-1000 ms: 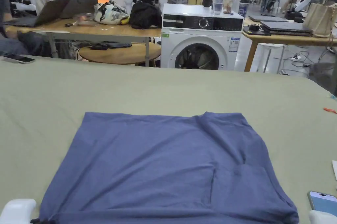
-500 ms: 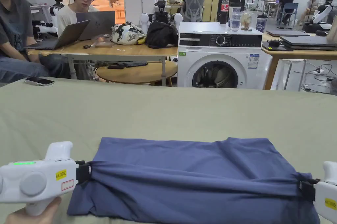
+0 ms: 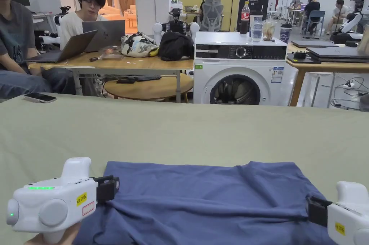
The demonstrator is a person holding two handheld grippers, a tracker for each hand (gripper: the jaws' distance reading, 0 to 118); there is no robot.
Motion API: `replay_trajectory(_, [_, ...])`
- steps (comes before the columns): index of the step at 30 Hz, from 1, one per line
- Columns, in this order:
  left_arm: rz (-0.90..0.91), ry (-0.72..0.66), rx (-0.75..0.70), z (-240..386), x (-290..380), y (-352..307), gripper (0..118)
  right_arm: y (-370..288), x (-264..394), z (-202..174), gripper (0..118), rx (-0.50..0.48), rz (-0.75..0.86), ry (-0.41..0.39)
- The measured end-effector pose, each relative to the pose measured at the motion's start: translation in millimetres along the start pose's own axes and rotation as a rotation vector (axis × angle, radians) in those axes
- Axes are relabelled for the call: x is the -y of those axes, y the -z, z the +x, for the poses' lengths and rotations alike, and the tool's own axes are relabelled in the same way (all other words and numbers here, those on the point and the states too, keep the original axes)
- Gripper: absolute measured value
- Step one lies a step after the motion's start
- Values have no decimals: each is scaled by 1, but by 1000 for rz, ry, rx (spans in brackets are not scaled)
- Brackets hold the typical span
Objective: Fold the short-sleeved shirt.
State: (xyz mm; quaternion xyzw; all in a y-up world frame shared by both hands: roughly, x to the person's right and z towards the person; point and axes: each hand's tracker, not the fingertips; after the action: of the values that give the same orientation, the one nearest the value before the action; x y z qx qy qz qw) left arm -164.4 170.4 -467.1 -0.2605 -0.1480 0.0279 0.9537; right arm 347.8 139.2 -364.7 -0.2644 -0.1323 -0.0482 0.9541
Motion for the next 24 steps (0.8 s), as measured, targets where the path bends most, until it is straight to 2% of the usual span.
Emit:
replay_trajectory(4, [32,37,44,18,-3,-35,55,-34,-1,-14,66,-20,57,-45])
replay_trajectory(5, [41,33,43,21,-2,-42,55,-41,-2,-20,62,-33,66,-57])
replay_trajectory(6, [46,31,52,23,1,-50,54,-50,0,-23,52,-35,77,-65])
replay_trajectory(7, [47,23,63,25,3,-57,51,-58,2,-25,37,-39,83,-64])
replay_trajectory(8, [52,12,69,25,6,-63,39,-64,4,-26,18,-43,85,-64])
replay_trajectory(10, [44,-15,94,25,15,-75,3,-76,12,-29,0,-67,104,-54])
replay_trajectory(11, [46,-29,134,25,22,-81,0,-81,16,-29,0,-93,116,-53])
replay_trajectory(12, [70,-28,182,23,31,-89,0,-85,18,-30,0,-84,111,-53])
replay_trajectory(14, [15,15,135,25,41,-96,0,-88,22,-32,0,-111,91,-70])
replay_trajectory(16, [6,-44,149,13,44,-97,0,-90,22,-33,0,-112,88,-62])
replay_trajectory(20, [-11,-103,14,-12,40,-84,0,-93,21,-30,0,-152,81,-27])
replay_trajectory(21, [-47,-107,2,-20,38,-76,9,-93,22,-29,0,-156,83,-26])
replay_trajectory(22, [-85,-116,18,-26,38,-68,30,-94,23,-28,0,-164,83,-22])
replay_trajectory(23, [-116,-128,27,-32,39,-59,43,-94,24,-27,0,-173,80,-16])
replay_trajectory(24, [-173,-156,24,-37,40,-46,43,-94,25,-26,0,-184,74,-6])
